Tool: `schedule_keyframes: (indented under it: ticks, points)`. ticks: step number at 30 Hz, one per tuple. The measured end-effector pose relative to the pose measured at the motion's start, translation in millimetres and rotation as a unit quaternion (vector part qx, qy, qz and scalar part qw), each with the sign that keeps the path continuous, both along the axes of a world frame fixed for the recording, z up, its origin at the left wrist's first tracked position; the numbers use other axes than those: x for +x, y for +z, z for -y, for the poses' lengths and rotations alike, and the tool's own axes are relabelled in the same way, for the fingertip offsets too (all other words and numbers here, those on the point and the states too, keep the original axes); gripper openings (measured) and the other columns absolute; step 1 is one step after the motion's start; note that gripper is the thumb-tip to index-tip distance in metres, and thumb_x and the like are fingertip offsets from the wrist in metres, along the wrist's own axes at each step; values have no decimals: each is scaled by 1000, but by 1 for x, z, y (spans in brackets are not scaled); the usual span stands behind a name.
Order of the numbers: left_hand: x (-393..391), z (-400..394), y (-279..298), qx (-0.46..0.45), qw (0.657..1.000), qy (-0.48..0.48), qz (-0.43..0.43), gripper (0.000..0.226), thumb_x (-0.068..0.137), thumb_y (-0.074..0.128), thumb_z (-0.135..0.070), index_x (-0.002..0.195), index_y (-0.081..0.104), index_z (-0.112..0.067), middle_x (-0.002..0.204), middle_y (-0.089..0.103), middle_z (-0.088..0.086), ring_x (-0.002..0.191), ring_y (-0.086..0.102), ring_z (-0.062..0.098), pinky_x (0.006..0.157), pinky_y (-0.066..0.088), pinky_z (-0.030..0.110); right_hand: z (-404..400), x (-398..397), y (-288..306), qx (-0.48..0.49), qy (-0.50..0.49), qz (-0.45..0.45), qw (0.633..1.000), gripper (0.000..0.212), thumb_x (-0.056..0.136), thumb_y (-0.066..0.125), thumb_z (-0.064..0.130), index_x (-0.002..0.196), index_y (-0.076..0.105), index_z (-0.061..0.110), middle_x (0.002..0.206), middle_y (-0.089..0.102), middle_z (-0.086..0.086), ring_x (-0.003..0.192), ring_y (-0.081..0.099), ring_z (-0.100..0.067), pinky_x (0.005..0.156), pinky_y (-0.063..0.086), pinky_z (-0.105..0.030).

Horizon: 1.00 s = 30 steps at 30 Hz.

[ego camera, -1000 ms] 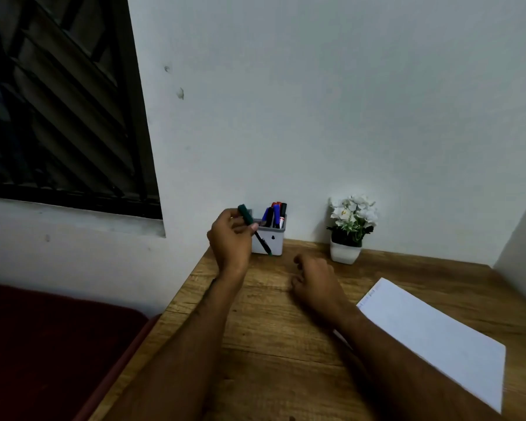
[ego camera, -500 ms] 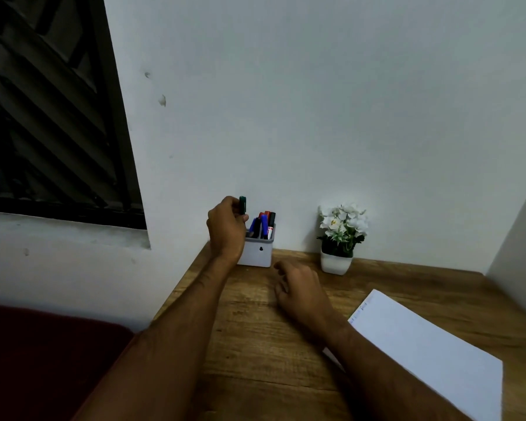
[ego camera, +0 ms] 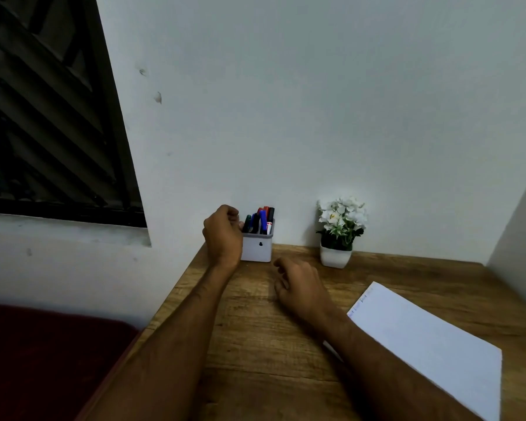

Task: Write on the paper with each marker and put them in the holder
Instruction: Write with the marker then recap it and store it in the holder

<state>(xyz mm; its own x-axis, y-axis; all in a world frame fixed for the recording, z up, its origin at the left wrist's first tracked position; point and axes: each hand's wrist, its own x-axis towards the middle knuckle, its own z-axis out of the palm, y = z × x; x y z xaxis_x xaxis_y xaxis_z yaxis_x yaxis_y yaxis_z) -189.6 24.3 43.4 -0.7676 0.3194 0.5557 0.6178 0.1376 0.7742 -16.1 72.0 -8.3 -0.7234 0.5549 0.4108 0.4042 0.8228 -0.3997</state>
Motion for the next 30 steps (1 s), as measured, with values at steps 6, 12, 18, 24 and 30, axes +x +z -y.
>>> schedule_keyframes:
  ticks: [6,12,18,24,30]
  points:
    - [6,26,-13,-57,998,4,-14,17,83,72,2,96,71,-9,89,71,2,81,66,12,72,52,21,9,8,0,-8,-2,-1,1000,36,96,60,16,132,59,16,117,68,-2,107,62,-17,95,55,-37]
    - [12,59,-31,-281,958,42,-35,18,85,69,-5,101,67,-14,100,68,8,89,66,23,70,52,29,21,15,-1,-14,-2,-13,1000,35,96,61,17,132,61,15,118,69,-3,108,63,-17,93,55,-34]
    - [30,81,-42,-401,912,58,-64,13,85,70,-11,97,66,-15,102,67,7,92,65,23,72,56,32,32,24,-4,-23,4,-13,1000,35,98,62,20,132,60,18,121,67,-1,111,61,-15,97,54,-37]
    - [42,82,-44,-411,905,69,-84,14,91,59,-7,100,67,-12,106,67,9,99,64,25,79,56,33,38,37,-6,-38,6,-11,999,38,98,62,19,135,58,17,121,66,-2,111,59,-14,97,55,-36]
    - [46,79,-41,-403,909,67,-76,16,89,62,-4,103,68,-11,106,67,10,97,64,24,78,55,31,38,51,-3,-37,3,-9,999,37,97,62,16,133,60,15,118,68,-3,107,61,-14,93,56,-35]
